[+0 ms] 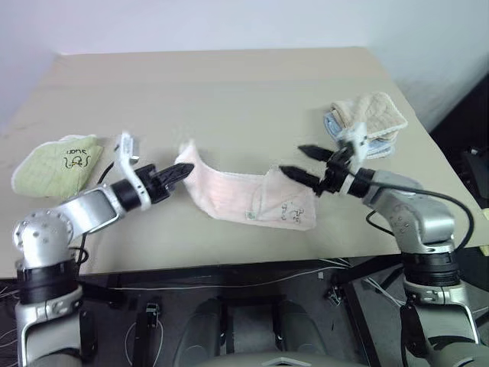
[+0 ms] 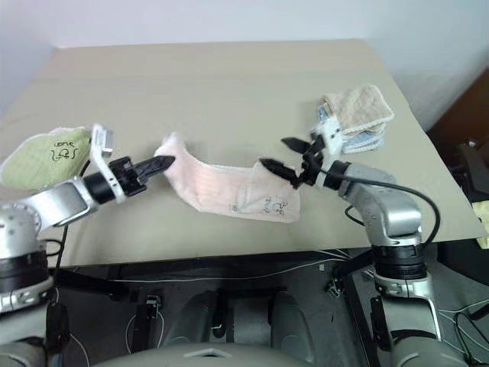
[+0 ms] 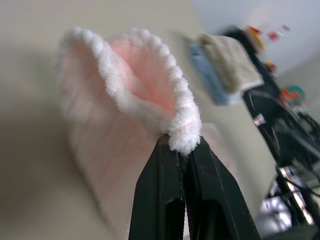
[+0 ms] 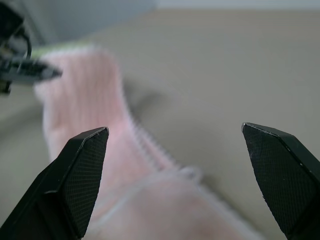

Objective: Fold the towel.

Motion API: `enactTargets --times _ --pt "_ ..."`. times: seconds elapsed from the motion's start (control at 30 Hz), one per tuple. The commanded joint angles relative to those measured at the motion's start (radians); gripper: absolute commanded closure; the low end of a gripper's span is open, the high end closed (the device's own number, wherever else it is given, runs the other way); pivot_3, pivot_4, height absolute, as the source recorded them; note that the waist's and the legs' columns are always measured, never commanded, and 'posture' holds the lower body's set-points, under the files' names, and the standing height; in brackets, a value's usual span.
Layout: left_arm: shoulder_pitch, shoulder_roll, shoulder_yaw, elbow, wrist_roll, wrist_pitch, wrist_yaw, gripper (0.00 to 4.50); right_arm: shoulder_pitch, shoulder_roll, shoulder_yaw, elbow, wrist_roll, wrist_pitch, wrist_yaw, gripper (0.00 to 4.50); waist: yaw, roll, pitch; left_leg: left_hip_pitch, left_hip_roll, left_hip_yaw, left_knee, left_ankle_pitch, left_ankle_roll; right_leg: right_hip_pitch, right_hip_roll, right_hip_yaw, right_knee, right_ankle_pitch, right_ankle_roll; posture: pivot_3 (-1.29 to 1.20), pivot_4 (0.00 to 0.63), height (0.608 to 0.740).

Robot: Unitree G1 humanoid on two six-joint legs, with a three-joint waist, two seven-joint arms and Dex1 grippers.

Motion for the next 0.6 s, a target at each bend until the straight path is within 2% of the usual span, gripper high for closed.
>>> enactTargets --times 0.03,0.47,0.6 --pt "-0.050 -0.033 -0.083 -0.034 0.006 0.018 -0.073 4.49 0.000 0.001 -0.064 -0.029 0.025 -0.008 -0.056 0.00 0.001 0.000 0.000 0.000 0.000 0.000 -0.001 0.000 0.000 0.000 0.000 0.000 0.000 0.000 0.000 0.00 0.150 0.740" --pt "-0.270 -0.175 -0.331 0.232 0.295 0.007 -0.318 4.49 0.072 0.033 -0.124 -0.094 0.029 -0.028 -0.217 0.00 0.005 0.000 0.000 0.000 -0.001 0.001 0.003 0.003 0.003 0.001 0.005 0.000 0.002 0.001 0.003 0.00 0.150 0.740" --pt "-0.305 -0.193 -0.428 0.200 0.386 -0.002 -0.436 4.49 0.112 0.046 -0.132 -0.126 0.027 -0.026 -0.254 0.00 0.004 0.000 0.000 0.000 -0.001 0.000 0.004 0.003 0.003 0.001 0.006 -0.001 0.003 0.002 0.004 0.00 0.150 0.740"
